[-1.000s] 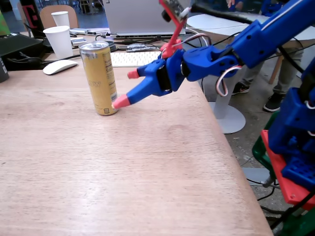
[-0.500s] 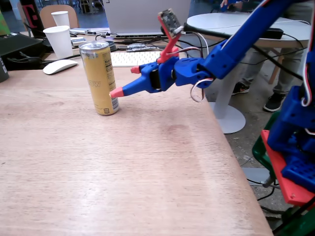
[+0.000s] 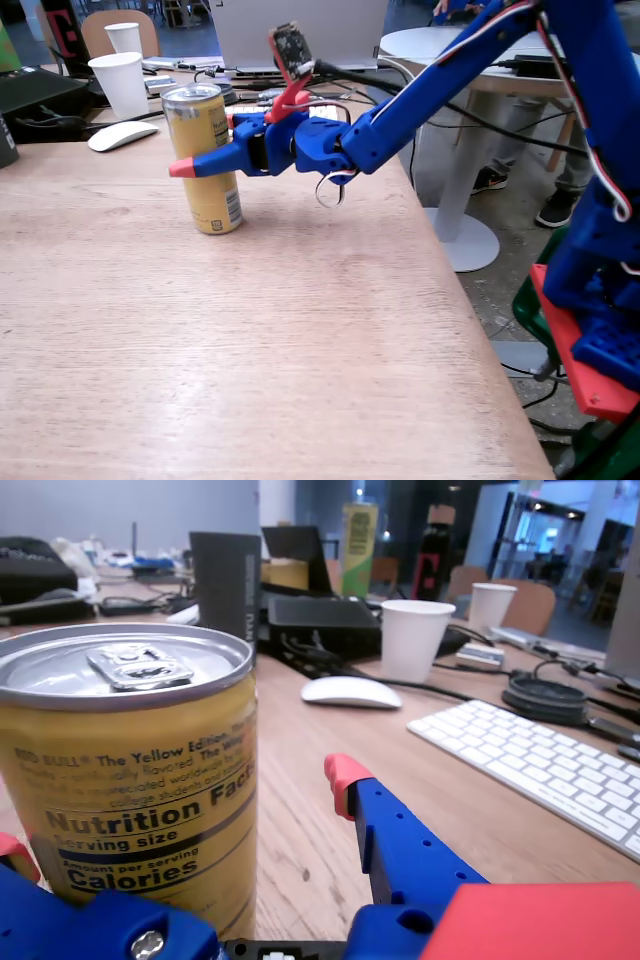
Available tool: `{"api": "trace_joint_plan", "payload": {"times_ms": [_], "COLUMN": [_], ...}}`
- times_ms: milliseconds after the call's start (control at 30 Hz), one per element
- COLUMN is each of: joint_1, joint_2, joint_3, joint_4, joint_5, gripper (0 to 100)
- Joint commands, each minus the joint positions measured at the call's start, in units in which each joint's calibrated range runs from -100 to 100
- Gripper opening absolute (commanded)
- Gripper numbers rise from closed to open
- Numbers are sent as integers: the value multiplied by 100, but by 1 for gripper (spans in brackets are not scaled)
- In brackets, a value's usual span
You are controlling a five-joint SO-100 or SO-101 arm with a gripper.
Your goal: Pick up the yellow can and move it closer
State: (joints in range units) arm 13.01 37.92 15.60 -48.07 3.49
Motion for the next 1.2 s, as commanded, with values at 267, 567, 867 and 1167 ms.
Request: {"api": "trace_joint_plan", "payload": {"times_ms": [267, 567, 867, 1167], "joint_1": [-760, -760, -760, -777], "joint_2": [376, 376, 368, -919], "joint_3": [-1008, -1008, -913, 115], "joint_4": [4, 13, 4, 13], "joint_5": [-5, -39, -39, -54], "gripper": [60, 35, 33, 34]}}
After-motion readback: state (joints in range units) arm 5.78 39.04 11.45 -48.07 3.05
